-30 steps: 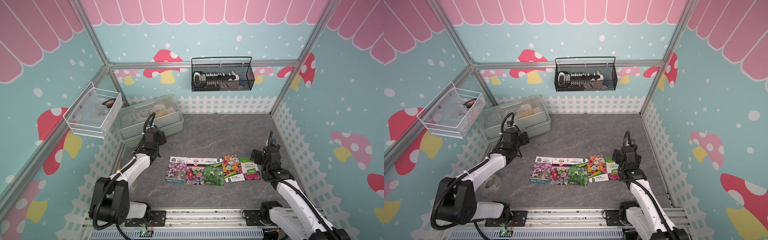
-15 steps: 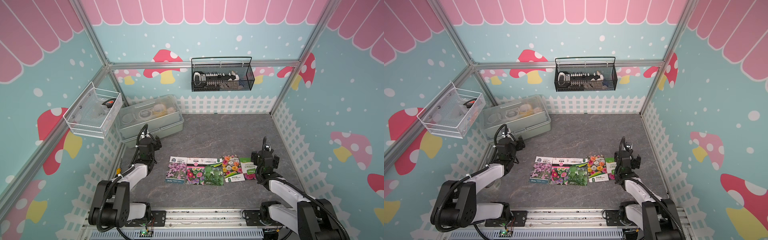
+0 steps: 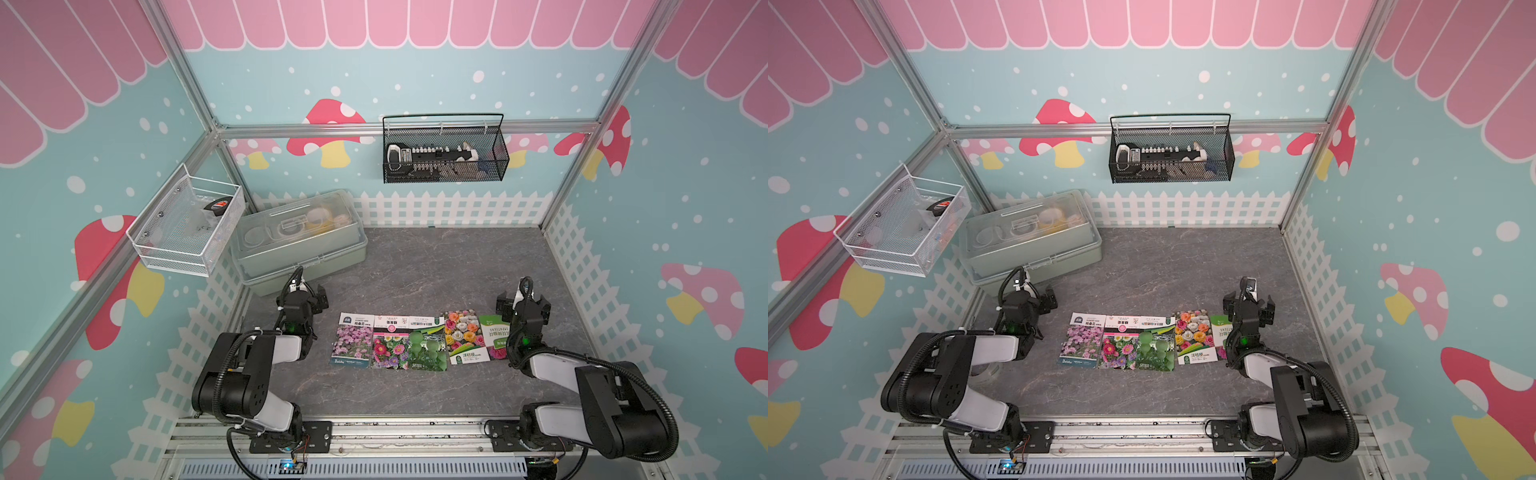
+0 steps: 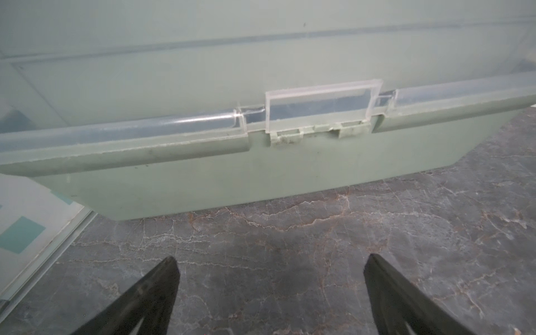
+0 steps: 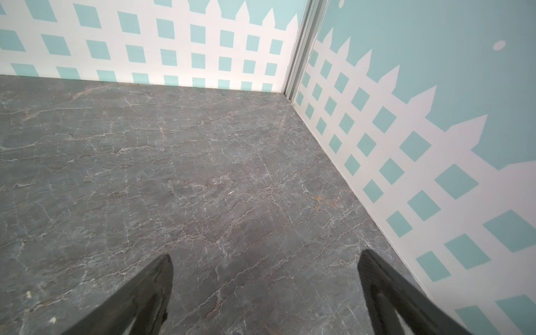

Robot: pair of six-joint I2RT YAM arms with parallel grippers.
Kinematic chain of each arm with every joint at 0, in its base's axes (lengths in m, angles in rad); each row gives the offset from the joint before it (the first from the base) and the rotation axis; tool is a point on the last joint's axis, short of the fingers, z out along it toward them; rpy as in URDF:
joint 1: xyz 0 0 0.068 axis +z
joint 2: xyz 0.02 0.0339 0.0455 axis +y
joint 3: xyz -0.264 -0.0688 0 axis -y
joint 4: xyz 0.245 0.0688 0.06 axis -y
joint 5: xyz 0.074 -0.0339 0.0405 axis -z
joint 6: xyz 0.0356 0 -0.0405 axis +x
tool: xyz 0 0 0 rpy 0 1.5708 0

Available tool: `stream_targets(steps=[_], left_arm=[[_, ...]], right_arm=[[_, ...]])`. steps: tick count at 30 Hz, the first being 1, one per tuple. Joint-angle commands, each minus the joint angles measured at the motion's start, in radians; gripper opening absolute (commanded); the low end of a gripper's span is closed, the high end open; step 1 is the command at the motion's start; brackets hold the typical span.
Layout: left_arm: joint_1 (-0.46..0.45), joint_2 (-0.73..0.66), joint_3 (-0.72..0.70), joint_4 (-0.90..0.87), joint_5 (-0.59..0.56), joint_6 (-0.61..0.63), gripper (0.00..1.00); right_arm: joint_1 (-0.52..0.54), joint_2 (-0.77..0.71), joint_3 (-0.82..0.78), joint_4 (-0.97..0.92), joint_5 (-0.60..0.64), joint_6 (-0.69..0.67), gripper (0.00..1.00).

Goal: Arrange the seed packets in a row
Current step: Reset both arms

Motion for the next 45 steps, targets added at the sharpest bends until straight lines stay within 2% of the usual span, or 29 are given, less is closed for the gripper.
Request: stream_targets(steps=[1,5,12,15,22,45], left_arm=[[0.003,0.002,-0.002,0.087,0.018,0.027,0.99],[0.002,0.003,0.002,0.080,0.030,0.033,0.99],[0.000,0.005,0.000,0.091,0.027,0.033,0.99],[-0.001,0.005,0.000,0.092,0.025,0.033,0.99],[-0.001,0.007,-0.003,0.098,0.026,0.034,0.99],[0.000,0.008,-0.003,0.101,0.025,0.035,0.99]], right_arm=[[0.001,0.055,0.011,0.111,-0.029,-0.062,0.99],[0.002,0.090,0.006,0.150,-0.118,-0.097,0.99],[0.001,0.203,-0.026,0.304,-0.167,-0.117,0.99],[-0.006,0.190,0.024,0.189,-0.116,-0.082,0.99],[-0.072,0.196,0.076,0.094,-0.162,-0.017,0.99],[-0.070,0.199,0.074,0.104,-0.165,-0.019,0.99]])
